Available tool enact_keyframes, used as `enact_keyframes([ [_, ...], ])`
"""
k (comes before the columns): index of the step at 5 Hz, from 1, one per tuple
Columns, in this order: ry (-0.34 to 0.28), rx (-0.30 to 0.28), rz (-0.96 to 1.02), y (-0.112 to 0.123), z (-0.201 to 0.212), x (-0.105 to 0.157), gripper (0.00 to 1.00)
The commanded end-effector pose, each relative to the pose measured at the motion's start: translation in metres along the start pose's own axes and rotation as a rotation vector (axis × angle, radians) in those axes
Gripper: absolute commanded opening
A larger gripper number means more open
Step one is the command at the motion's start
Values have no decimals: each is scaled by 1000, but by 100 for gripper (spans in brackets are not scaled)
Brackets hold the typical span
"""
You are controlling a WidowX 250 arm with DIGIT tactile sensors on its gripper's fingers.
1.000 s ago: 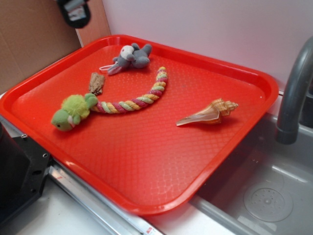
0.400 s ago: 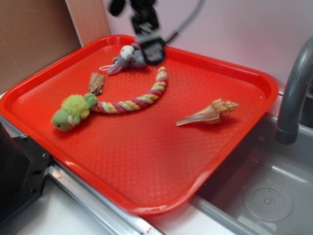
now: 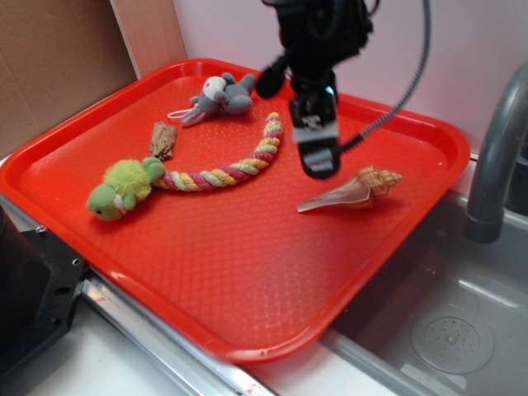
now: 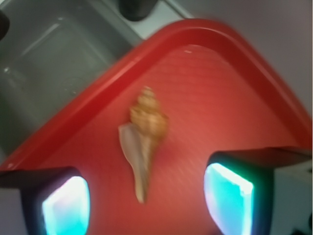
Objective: Grab the shell.
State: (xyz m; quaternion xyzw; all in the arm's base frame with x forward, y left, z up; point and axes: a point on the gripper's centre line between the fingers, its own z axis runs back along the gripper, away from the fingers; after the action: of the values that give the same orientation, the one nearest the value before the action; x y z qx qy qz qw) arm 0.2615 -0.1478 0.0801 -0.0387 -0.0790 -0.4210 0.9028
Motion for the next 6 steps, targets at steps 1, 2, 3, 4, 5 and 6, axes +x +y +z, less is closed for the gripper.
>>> enact_keyframes([
  [1, 4, -28, -103, -5, -21, 23, 100],
  [2, 72, -1, -161, -7, -39, 27, 100],
  [3, 136, 28, -178, -10, -47, 27, 100],
  [4, 159, 22, -199, -11, -55, 27, 100],
  [5, 167, 34, -193, -12, -55, 26, 0],
  [6, 216, 76, -170, -8, -43, 20, 0],
])
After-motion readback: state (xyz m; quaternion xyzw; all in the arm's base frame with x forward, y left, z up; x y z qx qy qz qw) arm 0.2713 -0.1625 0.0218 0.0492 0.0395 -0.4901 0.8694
